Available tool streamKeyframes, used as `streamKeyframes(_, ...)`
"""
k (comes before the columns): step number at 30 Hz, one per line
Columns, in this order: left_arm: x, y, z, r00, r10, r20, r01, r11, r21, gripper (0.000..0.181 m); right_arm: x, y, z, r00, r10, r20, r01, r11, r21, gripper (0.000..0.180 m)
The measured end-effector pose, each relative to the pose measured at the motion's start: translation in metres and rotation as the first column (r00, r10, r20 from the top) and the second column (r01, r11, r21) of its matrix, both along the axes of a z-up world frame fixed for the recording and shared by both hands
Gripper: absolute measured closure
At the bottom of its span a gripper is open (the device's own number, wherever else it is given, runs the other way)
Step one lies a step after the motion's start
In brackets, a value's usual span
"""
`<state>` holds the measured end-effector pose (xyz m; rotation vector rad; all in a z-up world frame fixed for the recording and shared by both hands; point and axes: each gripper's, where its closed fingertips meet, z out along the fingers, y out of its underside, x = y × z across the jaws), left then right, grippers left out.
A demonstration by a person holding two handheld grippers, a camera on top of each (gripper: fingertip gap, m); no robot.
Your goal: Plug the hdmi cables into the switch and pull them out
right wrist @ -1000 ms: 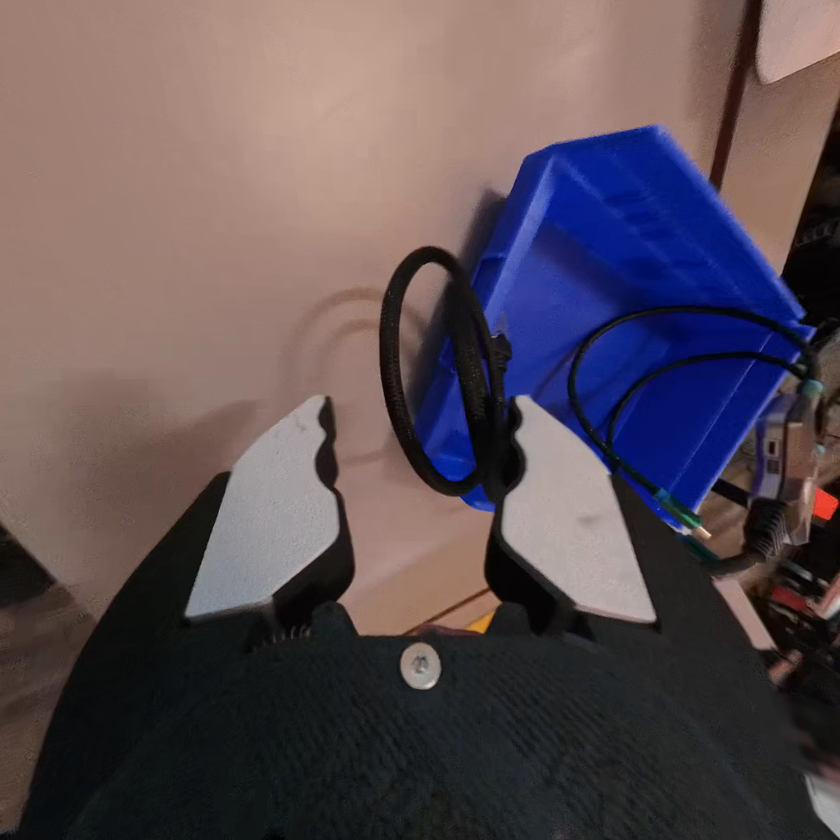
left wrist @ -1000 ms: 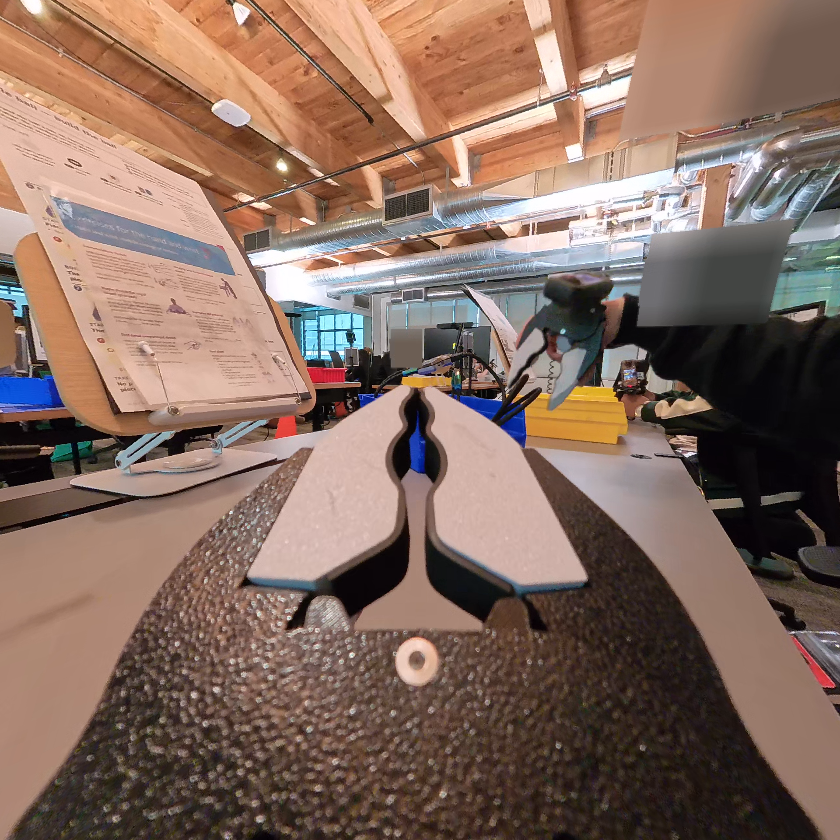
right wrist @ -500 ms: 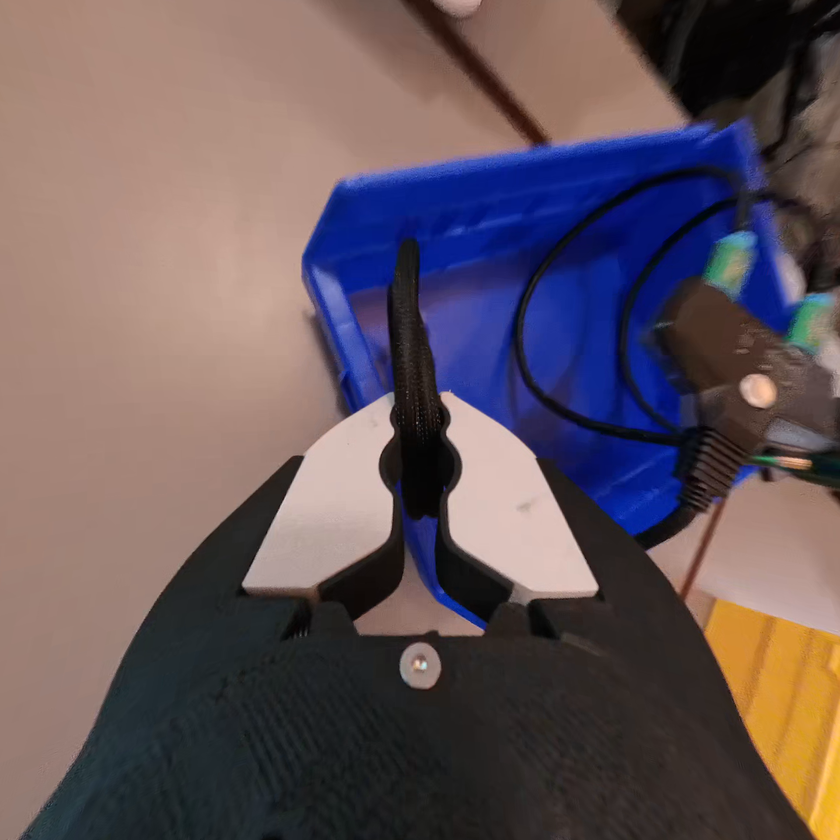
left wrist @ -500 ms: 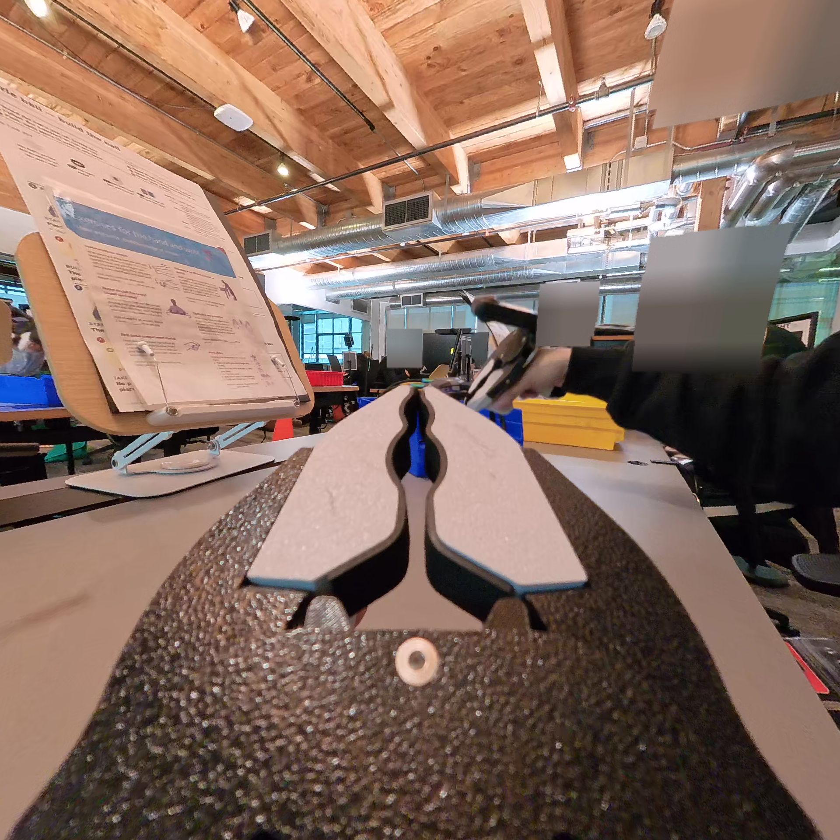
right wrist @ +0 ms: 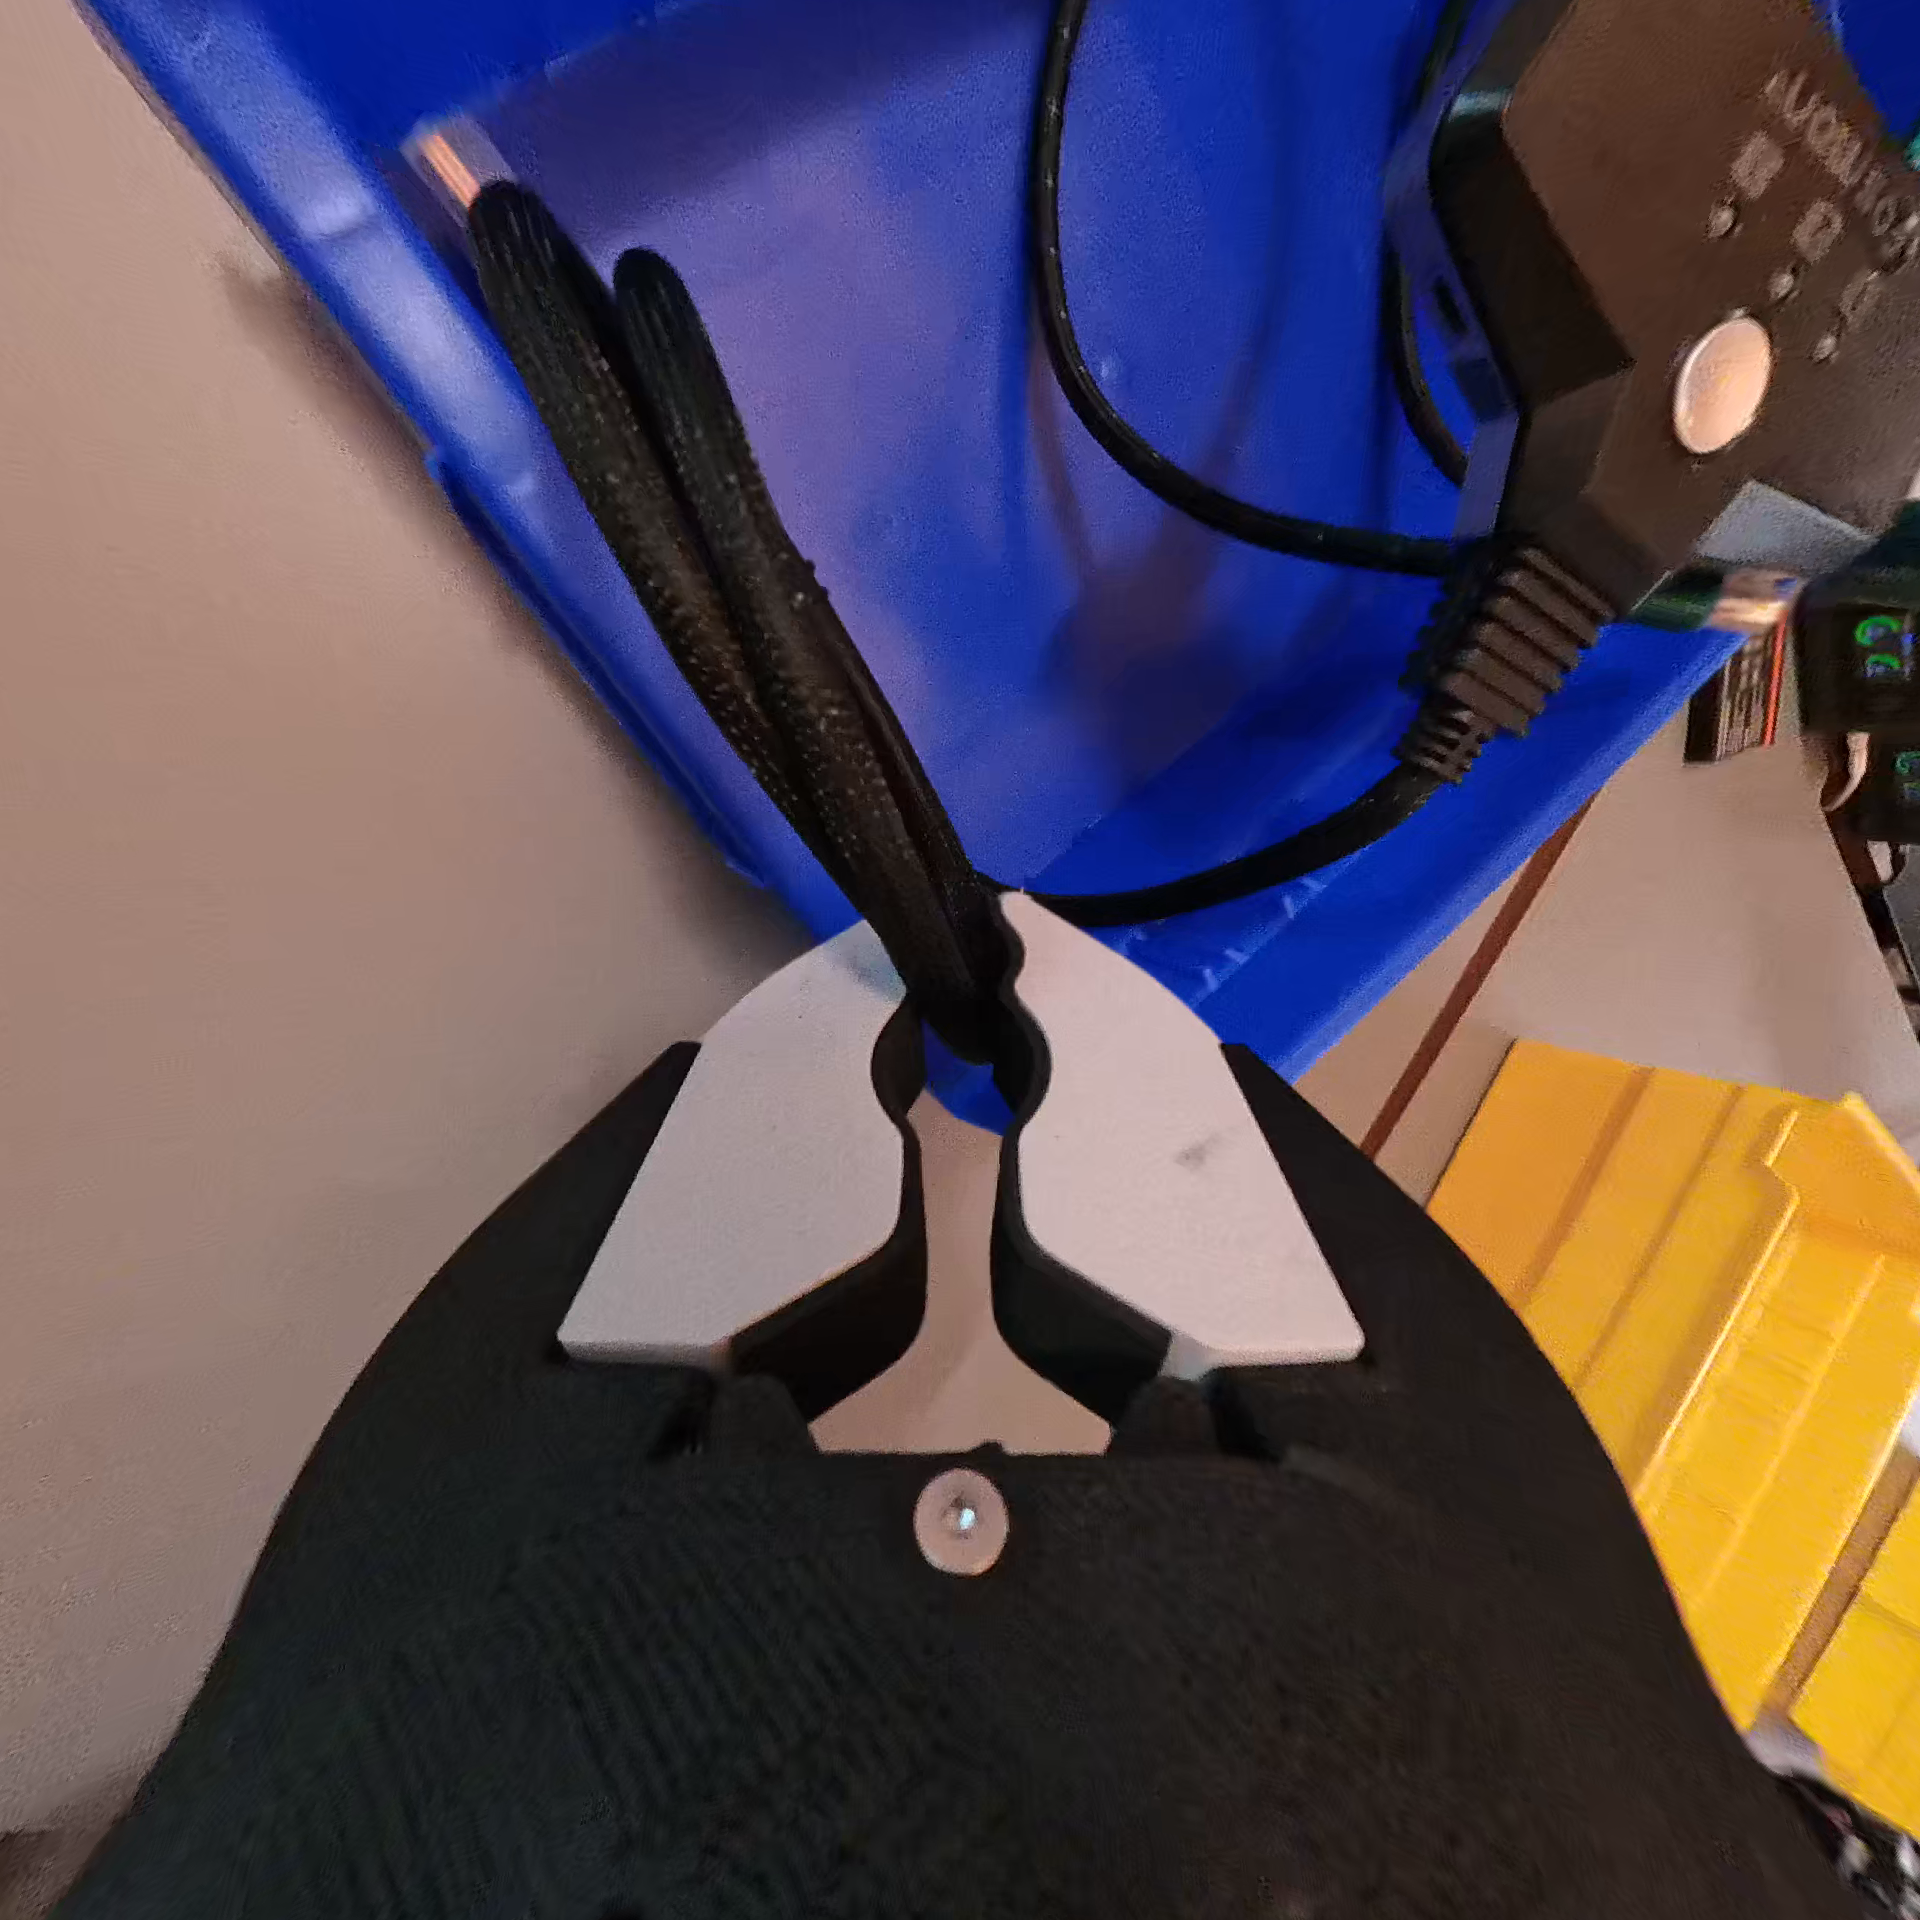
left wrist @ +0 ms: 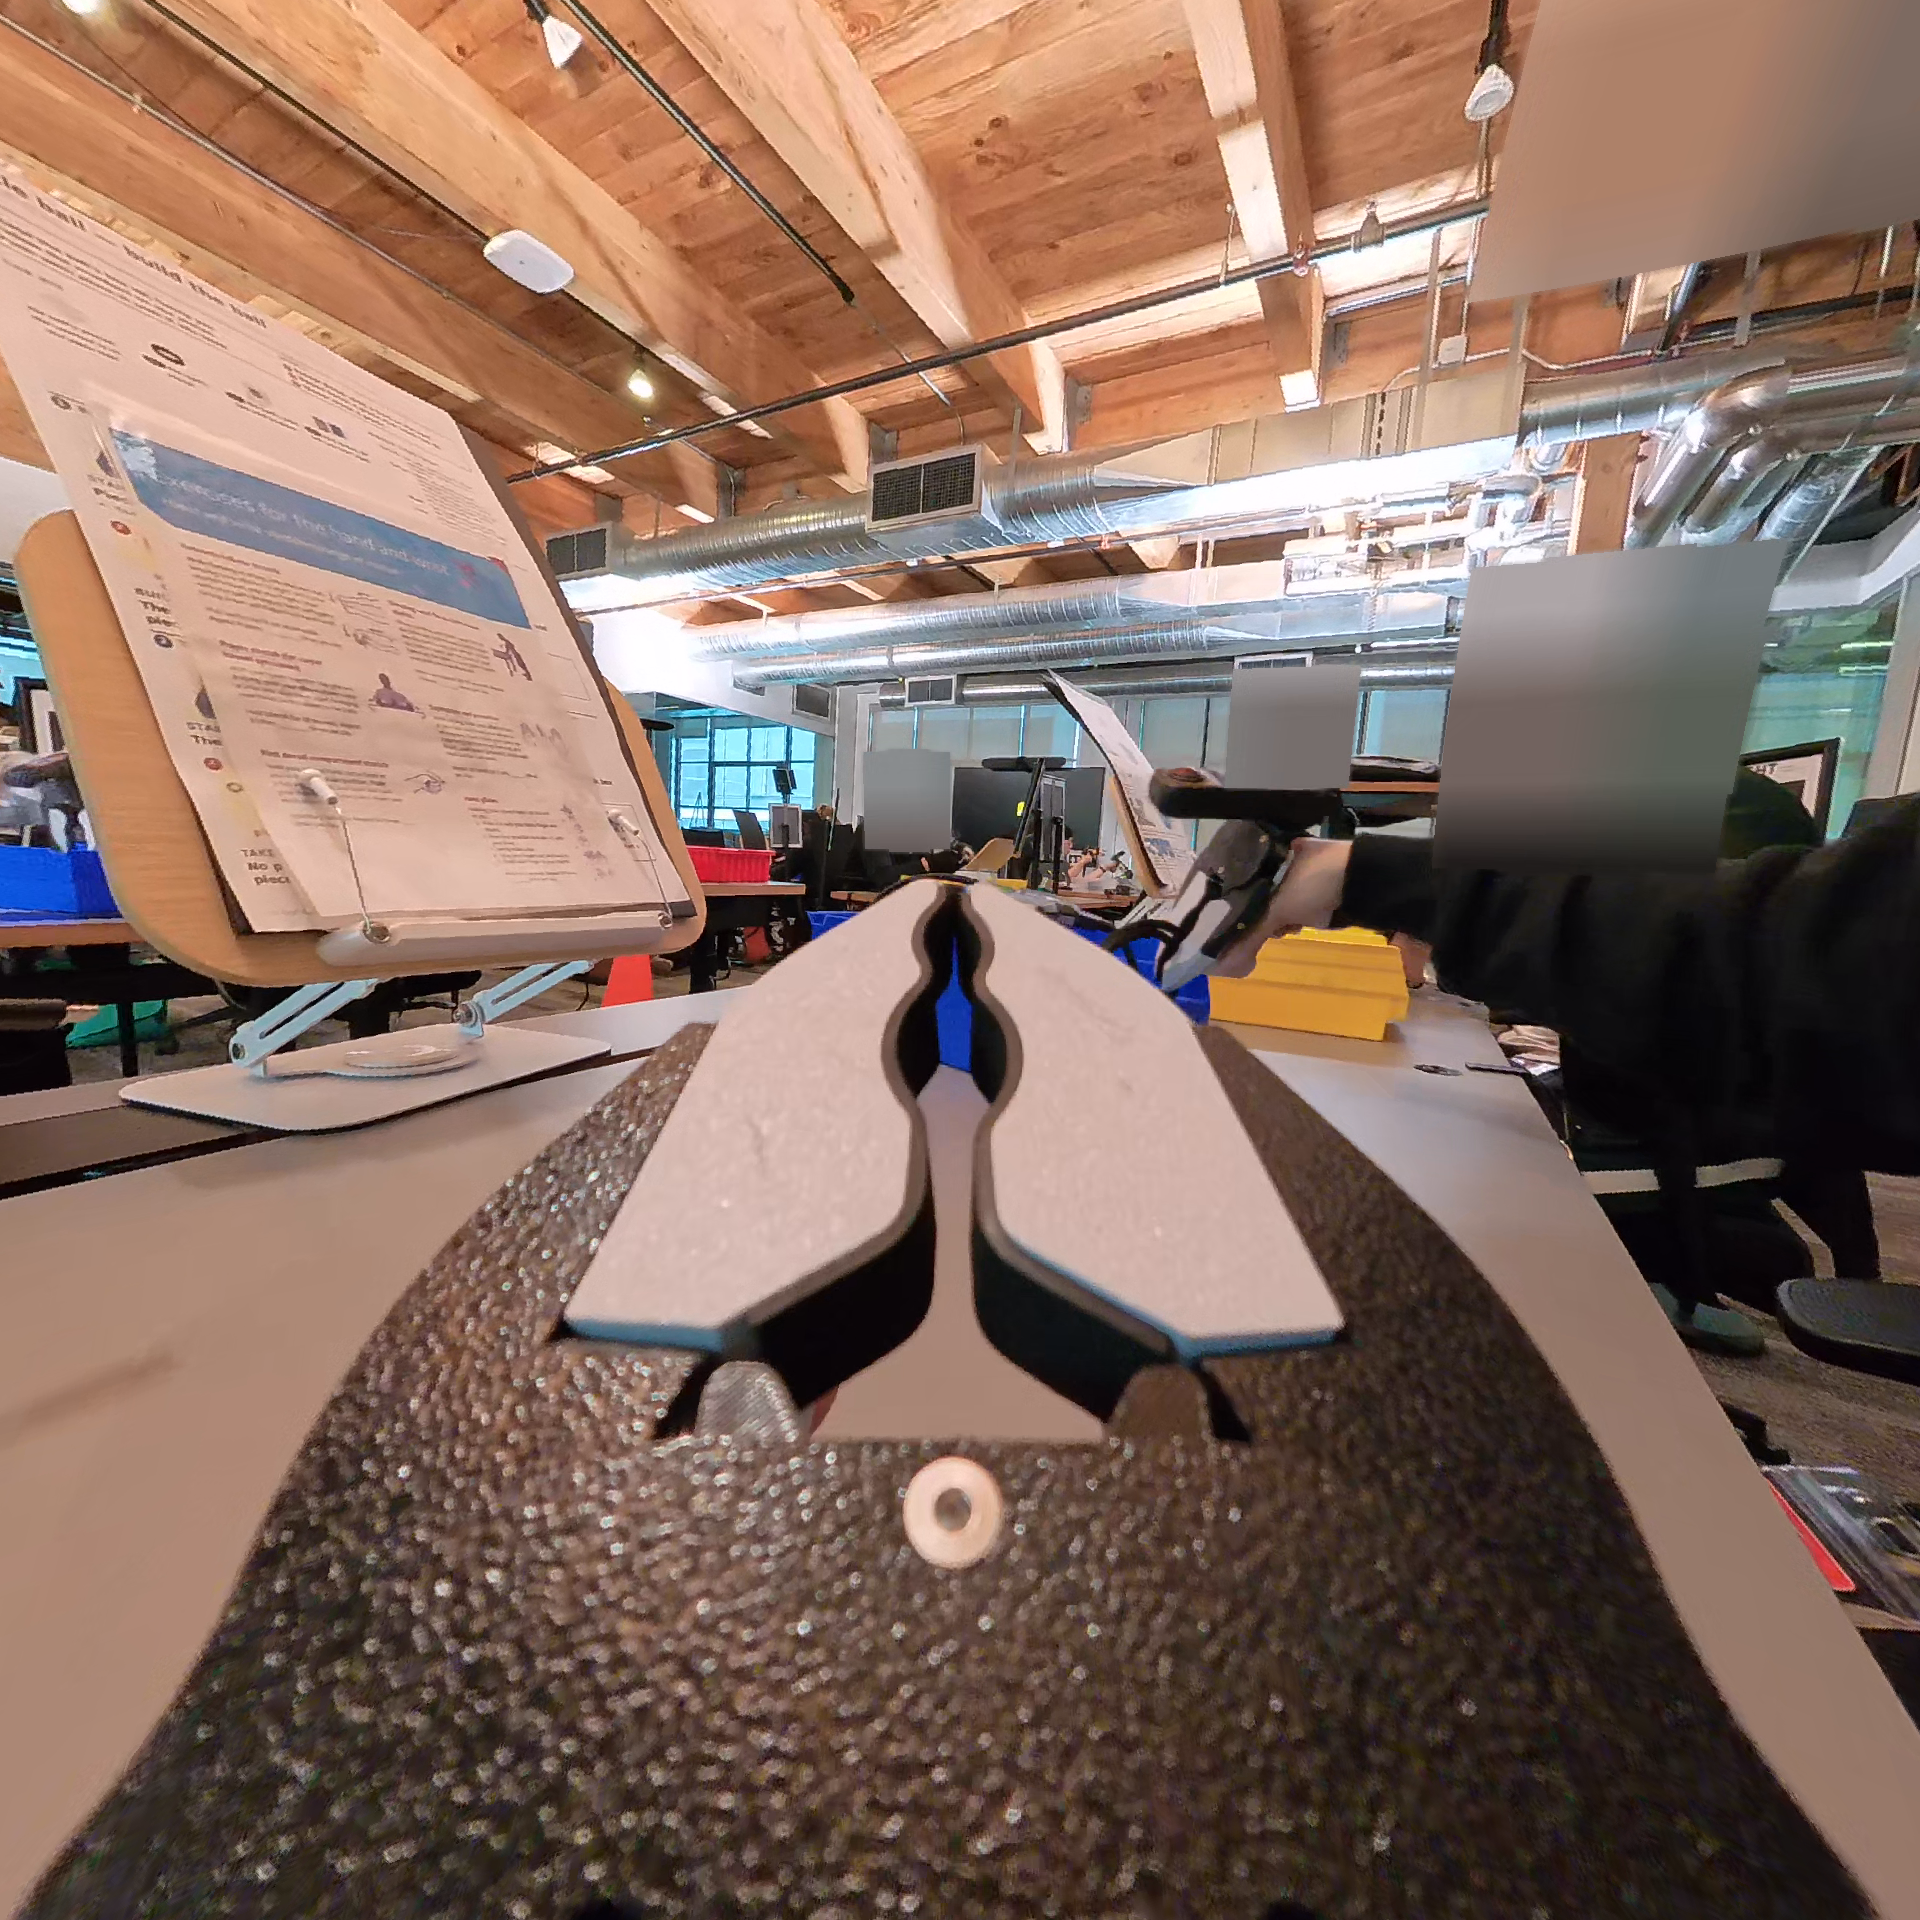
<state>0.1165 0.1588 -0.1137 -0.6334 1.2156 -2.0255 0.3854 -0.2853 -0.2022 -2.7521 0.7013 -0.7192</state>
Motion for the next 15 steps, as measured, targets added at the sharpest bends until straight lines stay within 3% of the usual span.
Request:
streamKeyframes(4, 0.000, 0.001, 0.000, 1.000, 0.003, 0.001, -0.003, 1.000, -0.009, 0.181, 0.000, -0.008, 0.005, 0.998, -0.048, 0.037, 0.046, 0.998, 0.030, 0.163)
streamKeyframes(8, -0.001, -0.001, 0.000, 1.000, 0.009, 0.010, -0.009, 1.000, 0.009, 0.181, -0.016, 0.000, 0.007, 0.999, -0.022, 0.034, 0.022, 1.000, -0.001, 0.132)
streamKeyframes(11, -0.001, -0.005, 0.000, 0.999, 0.035, 0.007, -0.036, 0.998, 0.055, 0.181, -0.035, 0.024, 0.020, 0.995, -0.019, 0.100, 0.011, 0.996, 0.089, 0.103)
streamKeyframes(13, 0.000, -0.003, 0.003, 0.996, 0.093, 0.007, -0.093, 0.991, 0.091, 0.181, -0.048, 0.049, 0.038, 0.979, -0.009, 0.206, -0.037, 0.975, 0.220, 0.101)
streamKeyframes(15, 0.004, 0.006, 0.008, 0.986, 0.168, -0.019, -0.165, 0.979, 0.122, 0.181, -0.061, 0.081, 0.061, 0.951, -0.005, 0.309, -0.127, 0.906, 0.404, 0.103)
